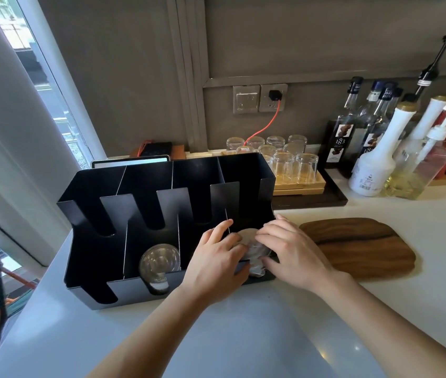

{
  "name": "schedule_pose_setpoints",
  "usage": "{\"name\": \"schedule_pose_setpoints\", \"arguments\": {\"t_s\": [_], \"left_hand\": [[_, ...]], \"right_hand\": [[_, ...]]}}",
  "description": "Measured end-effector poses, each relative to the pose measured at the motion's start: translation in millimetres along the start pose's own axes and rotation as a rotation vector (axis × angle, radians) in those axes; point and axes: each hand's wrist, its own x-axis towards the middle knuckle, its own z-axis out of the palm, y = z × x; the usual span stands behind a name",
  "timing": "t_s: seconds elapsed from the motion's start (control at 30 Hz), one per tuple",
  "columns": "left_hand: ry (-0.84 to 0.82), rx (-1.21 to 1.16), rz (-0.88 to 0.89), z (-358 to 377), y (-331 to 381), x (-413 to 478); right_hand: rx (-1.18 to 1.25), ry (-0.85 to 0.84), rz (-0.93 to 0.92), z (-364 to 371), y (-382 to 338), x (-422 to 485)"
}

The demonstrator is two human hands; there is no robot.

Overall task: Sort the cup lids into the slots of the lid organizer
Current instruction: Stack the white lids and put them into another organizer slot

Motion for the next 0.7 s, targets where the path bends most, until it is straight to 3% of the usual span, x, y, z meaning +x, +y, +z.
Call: {"name": "schedule_pose_setpoints", "arguments": {"t_s": [0.7], "left_hand": [[-0.027,-0.007,0.016,7,4,2]], "right_hand": [[-0.180,-0.099,0.038,5,-15,3]]}}
